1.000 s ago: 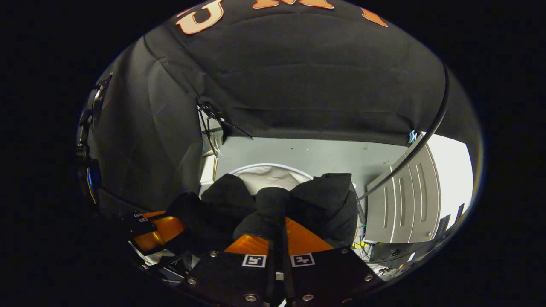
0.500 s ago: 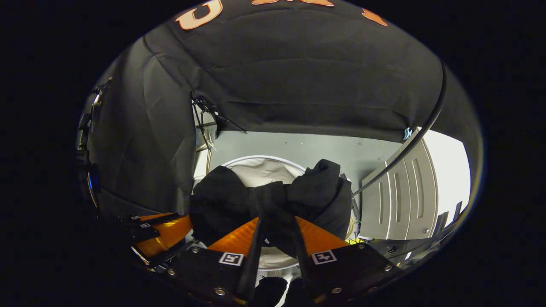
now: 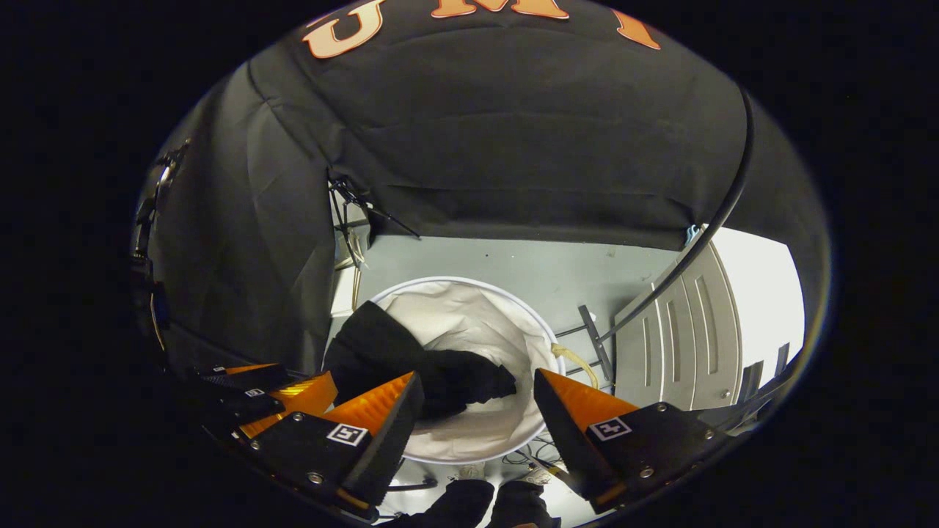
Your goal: Grasp the clothes on the hanger with both hands and then place them into the laundry hamper below.
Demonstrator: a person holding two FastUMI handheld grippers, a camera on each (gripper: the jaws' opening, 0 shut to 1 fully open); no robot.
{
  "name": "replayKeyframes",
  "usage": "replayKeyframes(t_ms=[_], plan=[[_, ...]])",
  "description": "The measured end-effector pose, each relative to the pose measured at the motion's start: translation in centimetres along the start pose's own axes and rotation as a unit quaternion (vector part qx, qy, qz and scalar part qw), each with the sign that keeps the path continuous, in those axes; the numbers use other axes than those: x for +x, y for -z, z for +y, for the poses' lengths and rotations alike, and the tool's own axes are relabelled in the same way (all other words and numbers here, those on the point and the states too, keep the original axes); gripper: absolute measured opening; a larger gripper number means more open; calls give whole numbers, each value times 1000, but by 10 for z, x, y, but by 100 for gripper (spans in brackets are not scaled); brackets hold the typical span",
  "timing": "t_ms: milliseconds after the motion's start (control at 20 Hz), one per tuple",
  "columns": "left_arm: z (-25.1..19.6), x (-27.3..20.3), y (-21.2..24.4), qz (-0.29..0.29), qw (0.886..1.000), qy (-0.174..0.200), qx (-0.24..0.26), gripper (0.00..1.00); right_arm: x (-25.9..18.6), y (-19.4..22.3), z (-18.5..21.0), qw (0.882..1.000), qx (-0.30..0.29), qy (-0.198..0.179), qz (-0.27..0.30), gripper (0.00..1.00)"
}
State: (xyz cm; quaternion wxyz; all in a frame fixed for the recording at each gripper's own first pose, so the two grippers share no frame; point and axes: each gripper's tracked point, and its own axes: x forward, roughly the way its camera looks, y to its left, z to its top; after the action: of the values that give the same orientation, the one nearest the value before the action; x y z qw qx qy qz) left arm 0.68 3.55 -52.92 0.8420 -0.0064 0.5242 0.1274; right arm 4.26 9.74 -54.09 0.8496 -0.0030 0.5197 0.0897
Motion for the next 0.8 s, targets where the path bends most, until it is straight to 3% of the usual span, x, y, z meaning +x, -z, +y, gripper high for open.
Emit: replayKeyframes(t_ms=[400,800], plan=[[3,-48,-22,-37,999,-2,12,99,-47,-17,-3,1000,-14,12,-25,94],[13,-112,-42,-80,997,-6,21,99,-127,-47,-14,996,-48,24,-72,94]])
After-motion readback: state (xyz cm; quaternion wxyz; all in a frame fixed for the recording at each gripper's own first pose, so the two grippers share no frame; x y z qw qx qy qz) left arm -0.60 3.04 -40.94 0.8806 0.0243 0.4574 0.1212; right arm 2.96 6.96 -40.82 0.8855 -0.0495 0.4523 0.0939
